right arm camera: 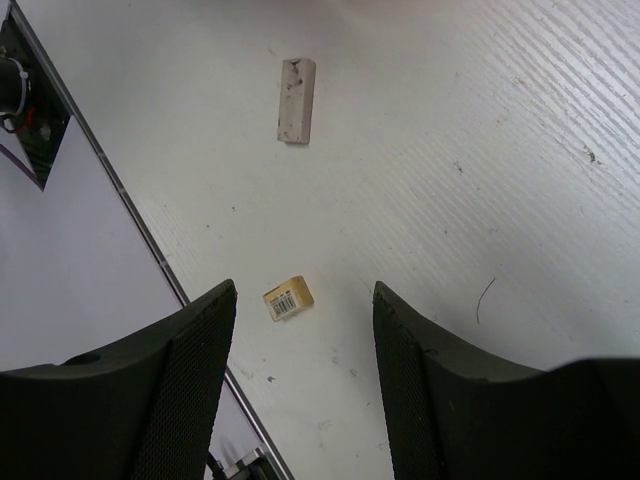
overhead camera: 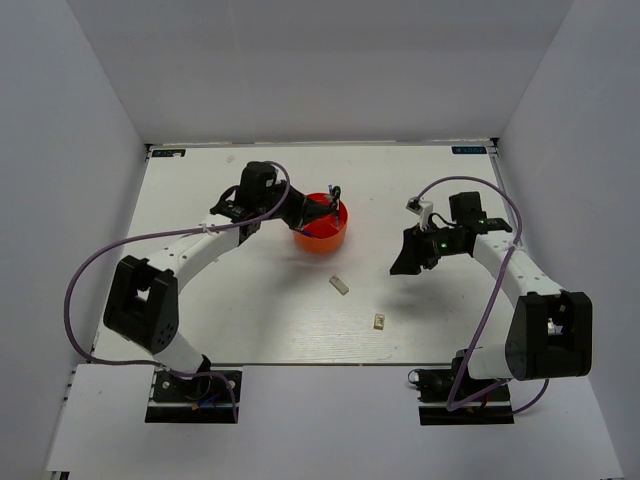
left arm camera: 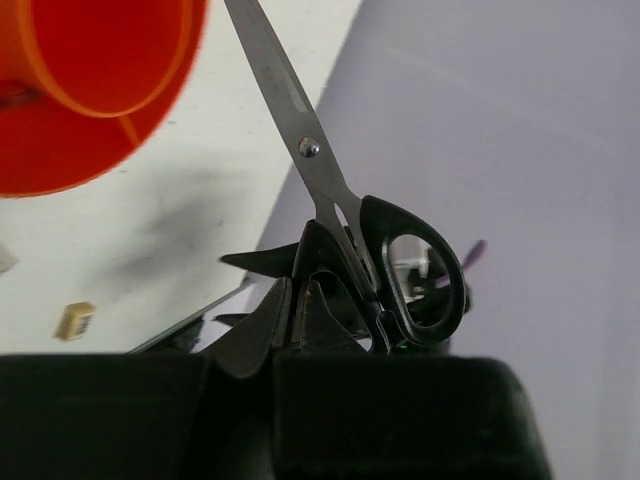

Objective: Sort the stationery into containers
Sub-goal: Place the scissors in the storage box.

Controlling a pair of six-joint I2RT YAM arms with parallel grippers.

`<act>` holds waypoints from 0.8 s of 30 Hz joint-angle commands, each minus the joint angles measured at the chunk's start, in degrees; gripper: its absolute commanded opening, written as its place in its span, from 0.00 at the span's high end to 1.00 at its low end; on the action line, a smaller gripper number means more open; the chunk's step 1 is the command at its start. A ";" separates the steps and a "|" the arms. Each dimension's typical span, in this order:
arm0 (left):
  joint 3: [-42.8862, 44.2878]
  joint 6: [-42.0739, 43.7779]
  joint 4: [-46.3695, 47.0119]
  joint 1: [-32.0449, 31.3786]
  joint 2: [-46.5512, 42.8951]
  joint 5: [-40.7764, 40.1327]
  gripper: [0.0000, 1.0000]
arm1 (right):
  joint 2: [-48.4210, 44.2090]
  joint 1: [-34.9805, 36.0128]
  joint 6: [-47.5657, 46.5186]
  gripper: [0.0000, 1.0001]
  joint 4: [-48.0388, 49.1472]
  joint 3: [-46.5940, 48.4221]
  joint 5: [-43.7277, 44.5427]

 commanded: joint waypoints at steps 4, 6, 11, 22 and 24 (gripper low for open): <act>1.85 -5.53 6.03 -0.22 -1.96 0.64 0.99 | -1.66 -0.94 -0.07 0.40 -0.25 -0.66 -2.36; -0.25 -5.53 5.77 -0.31 -2.41 0.20 0.99 | -1.66 -1.20 -0.15 0.40 -0.24 -0.48 -2.54; -2.72 -5.44 5.32 -0.31 -3.64 -0.24 0.99 | -1.49 -1.56 -0.15 0.40 -0.25 -0.57 -2.80; -5.79 -5.26 1.46 -0.84 -6.28 -2.53 0.99 | -1.40 -1.91 0.29 0.40 -0.25 -0.57 -2.72; -6.84 -5.78 1.72 -0.83 -6.45 -2.71 0.99 | -1.40 -2.00 0.38 0.40 -0.16 -0.66 -2.80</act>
